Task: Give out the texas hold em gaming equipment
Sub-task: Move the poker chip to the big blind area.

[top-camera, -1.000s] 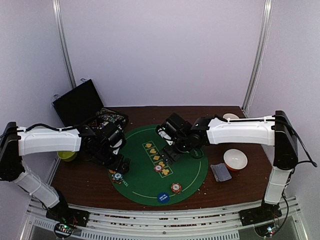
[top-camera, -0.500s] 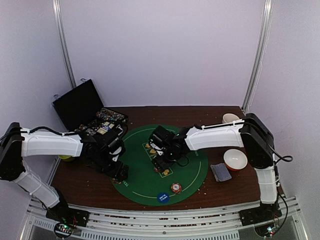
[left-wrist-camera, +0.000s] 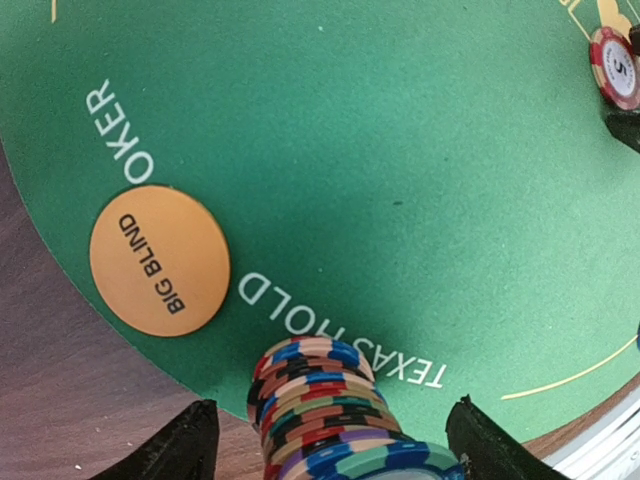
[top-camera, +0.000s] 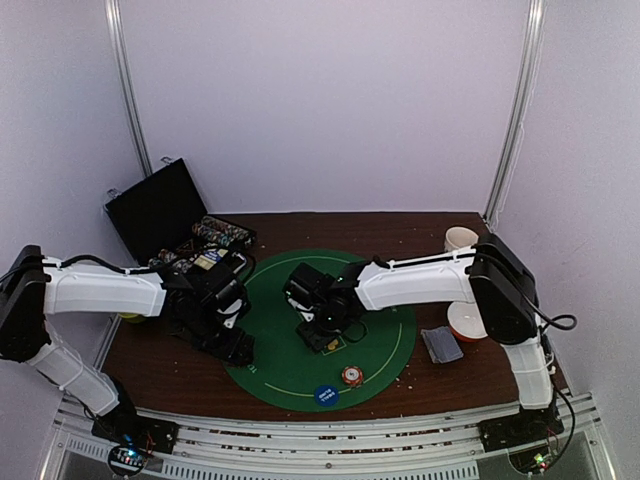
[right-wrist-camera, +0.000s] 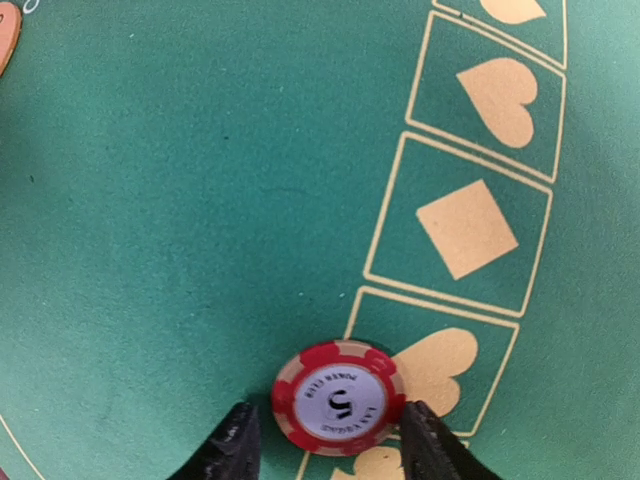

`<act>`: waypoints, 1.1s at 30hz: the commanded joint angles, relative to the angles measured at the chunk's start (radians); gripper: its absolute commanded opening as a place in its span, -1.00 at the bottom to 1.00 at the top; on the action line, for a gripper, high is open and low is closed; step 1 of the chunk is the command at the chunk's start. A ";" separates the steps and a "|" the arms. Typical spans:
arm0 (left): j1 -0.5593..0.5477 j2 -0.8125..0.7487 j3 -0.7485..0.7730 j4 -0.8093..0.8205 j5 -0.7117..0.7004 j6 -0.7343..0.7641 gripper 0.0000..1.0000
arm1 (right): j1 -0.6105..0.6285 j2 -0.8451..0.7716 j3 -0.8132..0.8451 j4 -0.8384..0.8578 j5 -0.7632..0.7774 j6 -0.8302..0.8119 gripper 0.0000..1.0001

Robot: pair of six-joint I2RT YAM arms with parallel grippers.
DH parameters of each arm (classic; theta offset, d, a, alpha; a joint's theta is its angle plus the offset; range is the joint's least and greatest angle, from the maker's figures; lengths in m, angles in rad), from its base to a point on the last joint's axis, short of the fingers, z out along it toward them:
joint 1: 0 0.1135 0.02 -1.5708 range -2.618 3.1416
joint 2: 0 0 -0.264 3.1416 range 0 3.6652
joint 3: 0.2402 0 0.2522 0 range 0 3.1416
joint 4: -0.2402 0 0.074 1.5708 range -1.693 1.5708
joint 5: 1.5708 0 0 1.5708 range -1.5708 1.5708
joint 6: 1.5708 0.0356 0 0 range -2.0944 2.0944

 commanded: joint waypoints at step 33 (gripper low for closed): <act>-0.004 -0.043 0.007 -0.040 -0.036 0.078 0.08 | 0.014 0.313 0.343 0.220 -0.264 0.018 -0.44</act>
